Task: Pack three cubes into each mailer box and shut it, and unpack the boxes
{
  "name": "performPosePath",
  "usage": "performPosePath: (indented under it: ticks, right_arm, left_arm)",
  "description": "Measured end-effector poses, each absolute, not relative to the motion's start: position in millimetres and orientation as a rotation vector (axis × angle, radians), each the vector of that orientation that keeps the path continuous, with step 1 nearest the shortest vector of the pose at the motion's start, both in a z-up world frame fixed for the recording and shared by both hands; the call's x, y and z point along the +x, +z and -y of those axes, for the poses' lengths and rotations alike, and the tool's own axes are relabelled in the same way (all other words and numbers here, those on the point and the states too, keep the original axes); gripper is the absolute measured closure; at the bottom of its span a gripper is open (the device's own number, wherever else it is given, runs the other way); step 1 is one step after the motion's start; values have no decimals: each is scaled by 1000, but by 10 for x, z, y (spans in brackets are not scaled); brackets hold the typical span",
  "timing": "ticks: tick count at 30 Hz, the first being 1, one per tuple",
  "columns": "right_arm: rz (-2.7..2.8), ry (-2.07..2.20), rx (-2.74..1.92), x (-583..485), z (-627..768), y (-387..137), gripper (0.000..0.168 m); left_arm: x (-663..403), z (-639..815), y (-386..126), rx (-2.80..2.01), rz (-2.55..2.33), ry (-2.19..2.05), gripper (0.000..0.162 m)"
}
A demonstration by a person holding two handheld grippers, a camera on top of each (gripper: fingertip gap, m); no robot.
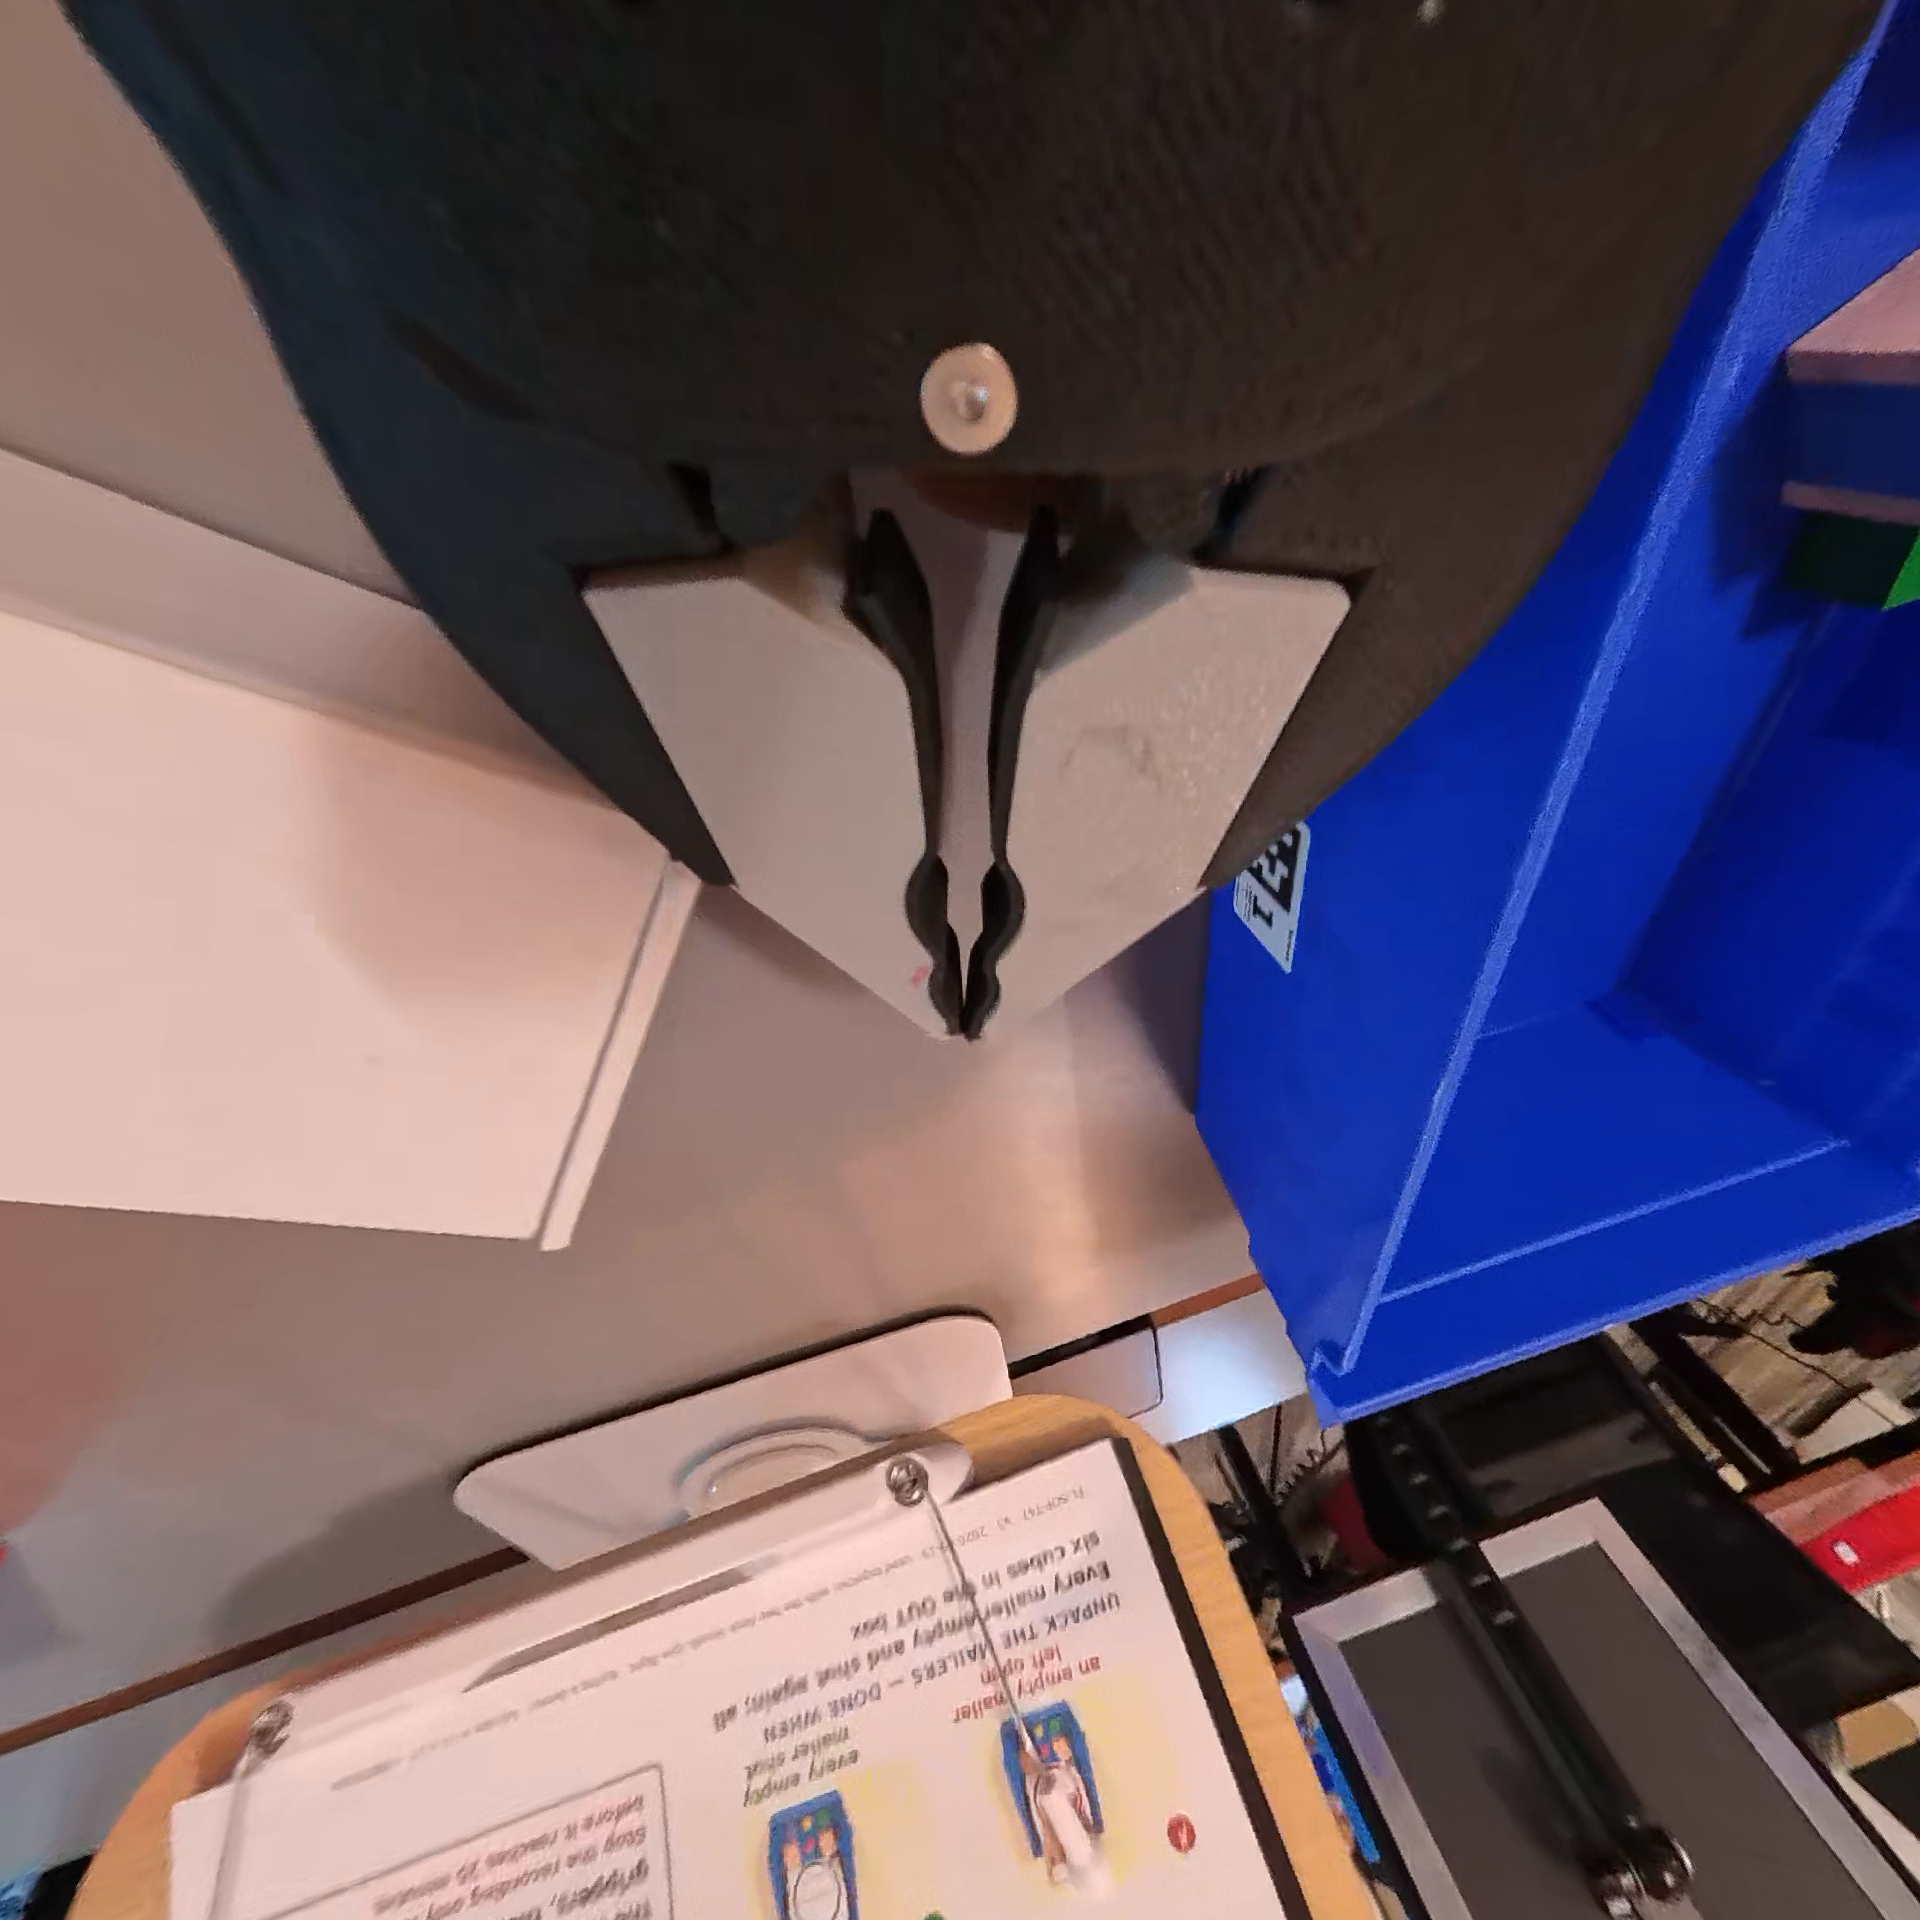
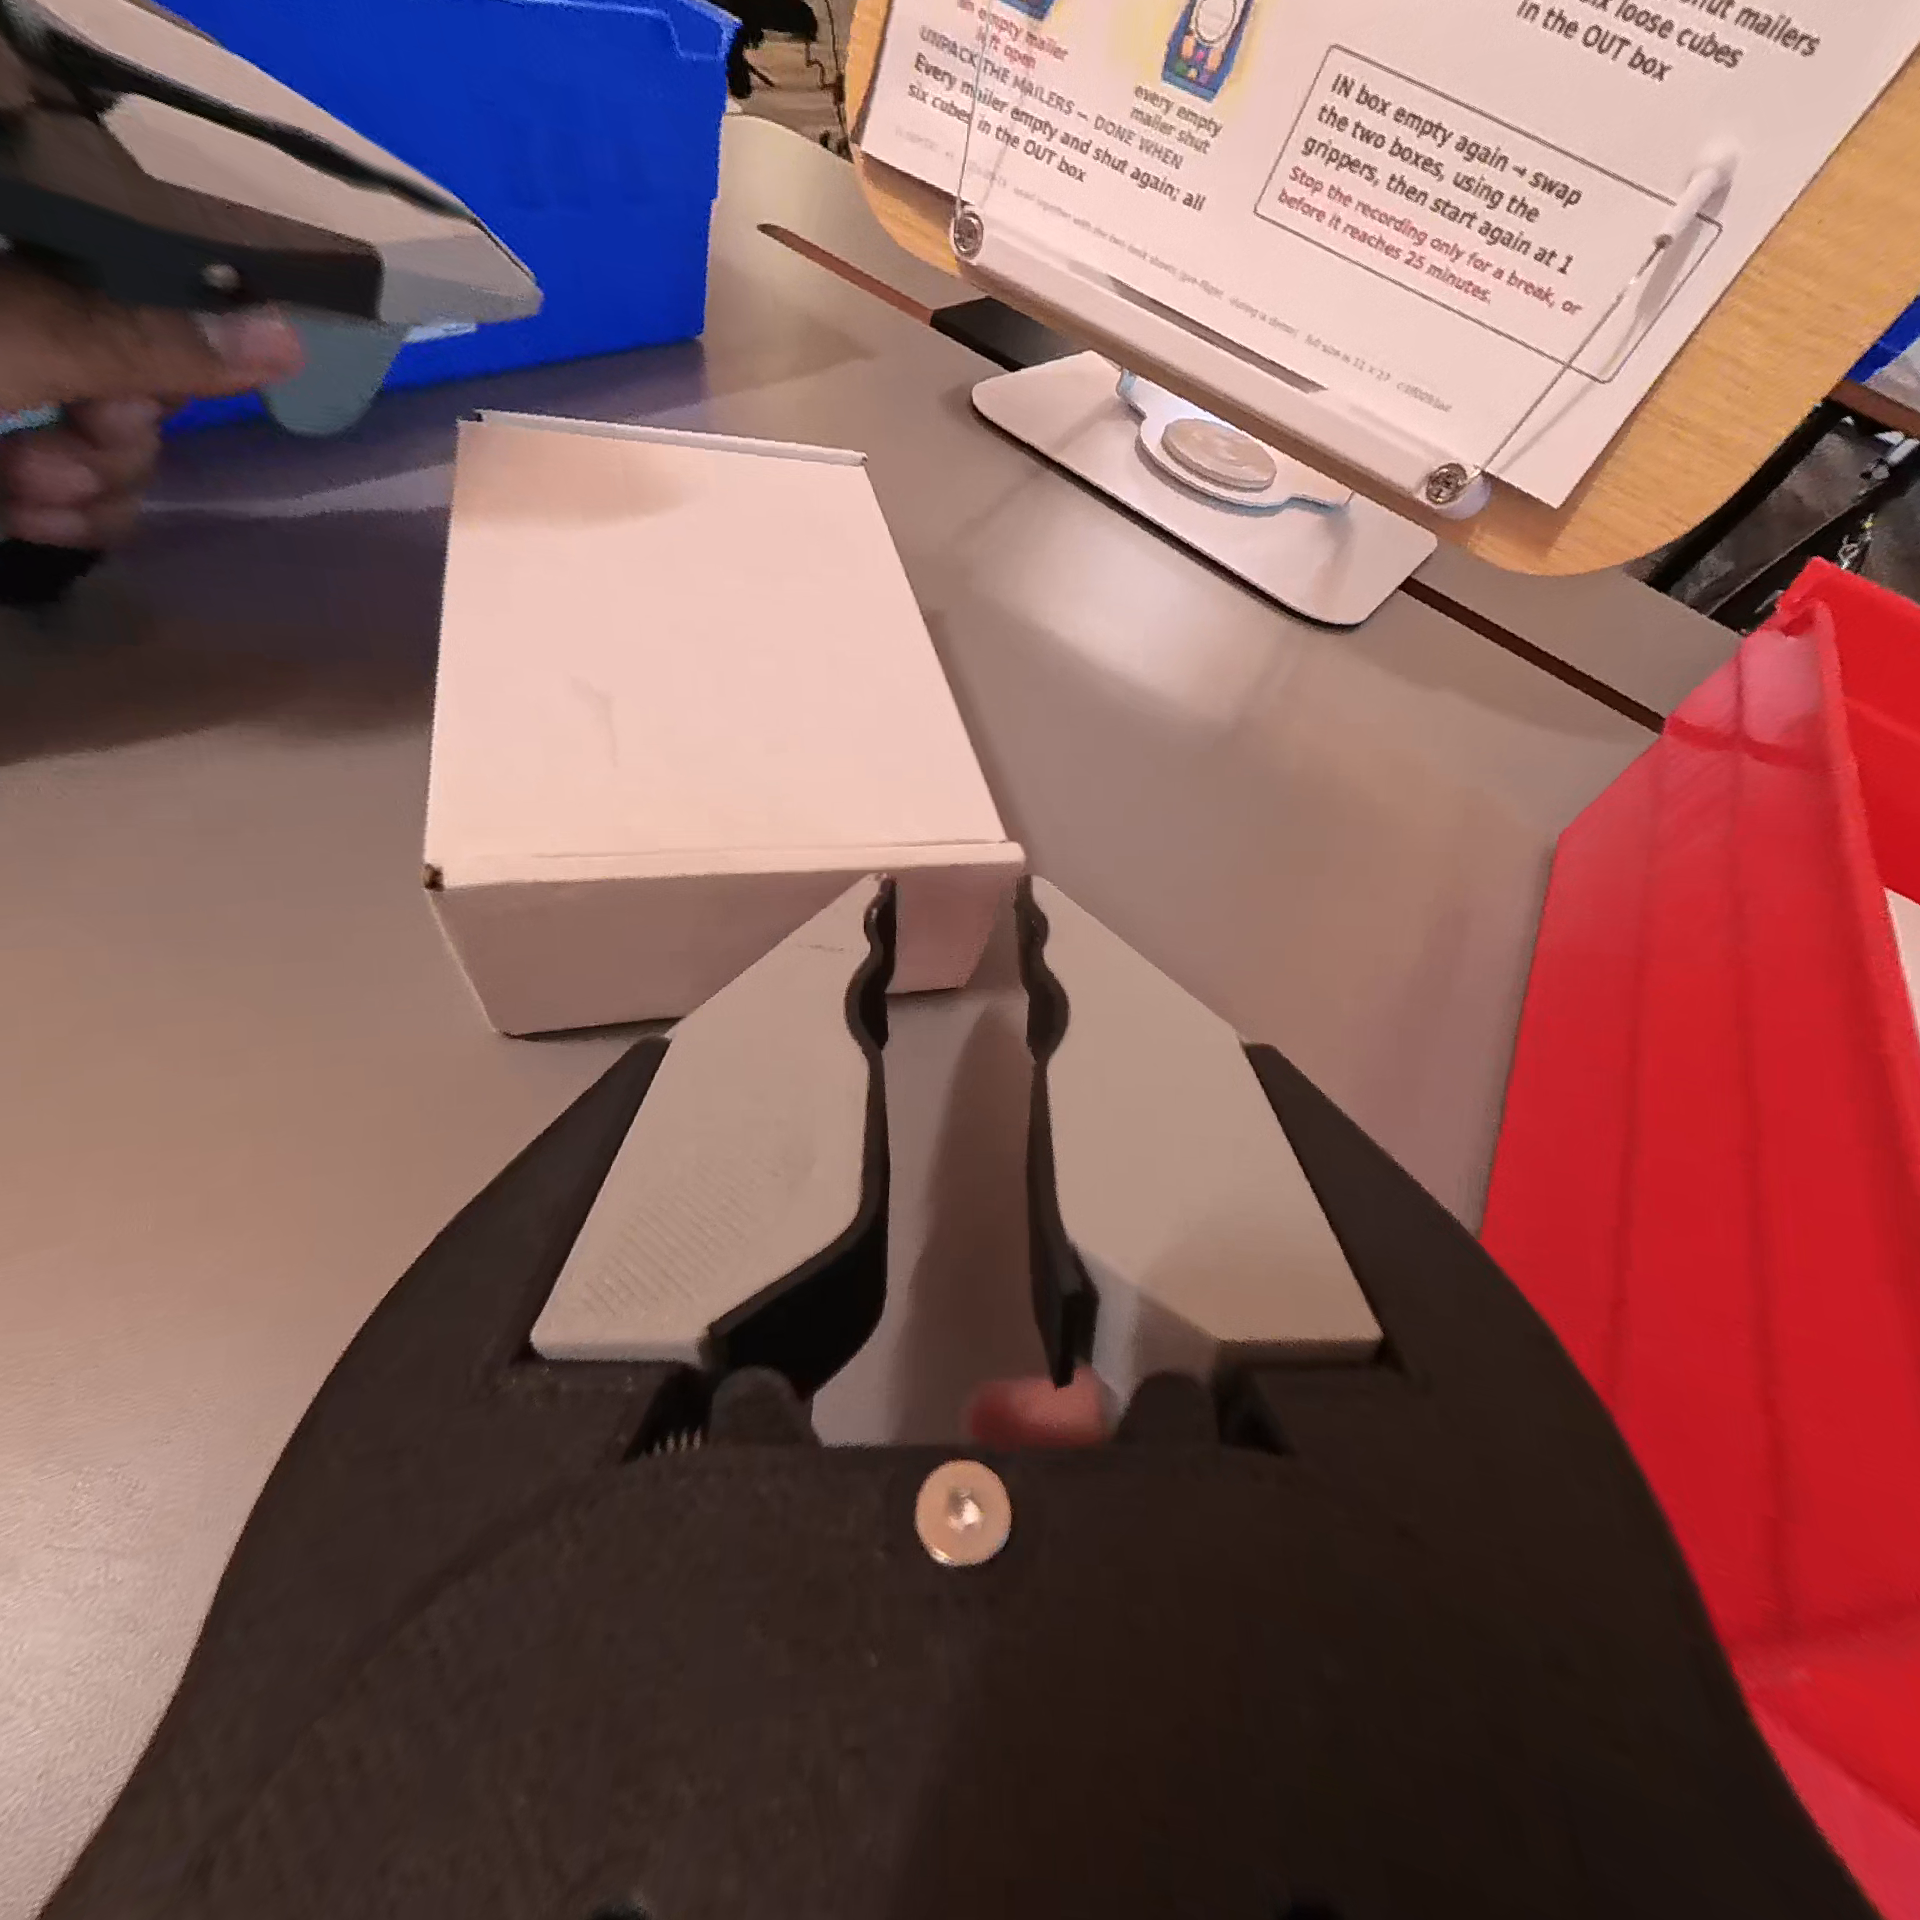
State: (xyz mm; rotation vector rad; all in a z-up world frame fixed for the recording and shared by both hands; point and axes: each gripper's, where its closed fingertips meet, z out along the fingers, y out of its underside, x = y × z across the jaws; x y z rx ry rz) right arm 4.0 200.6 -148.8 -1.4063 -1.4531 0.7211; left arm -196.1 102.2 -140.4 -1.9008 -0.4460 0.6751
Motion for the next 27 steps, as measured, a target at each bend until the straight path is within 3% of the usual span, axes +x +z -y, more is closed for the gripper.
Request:
performPosePath:
  ticks: [6, 11, 17, 19, 27]
  right_arm:
    - [1474, 688, -1368, 19, -1930, -1492, 151]
    - [1453, 668, -1397, 21, -1989, -1508, 168]
    - [1382, 614, -1465, 65, -2185, -1522, 168]
    - [1373, 651, -1474, 80, -2187, -1503, 161]
    - [1346, 779, -1500, 129, -2179, -1451, 150]
  left_arm:
    - [-1902, -1126, -1552, -2013, 374, 699, 162]
    - [-1627, -1233, -1525, -1999, 228, 595, 162]
    - [-1237, -1253, -1479, -1965, 54, 392, 162]
    - [-1145, -1260, -1418, -1923, 35, 359, 162]
    - [-1409, -1132, -1532, -2001, 172, 496, 162]
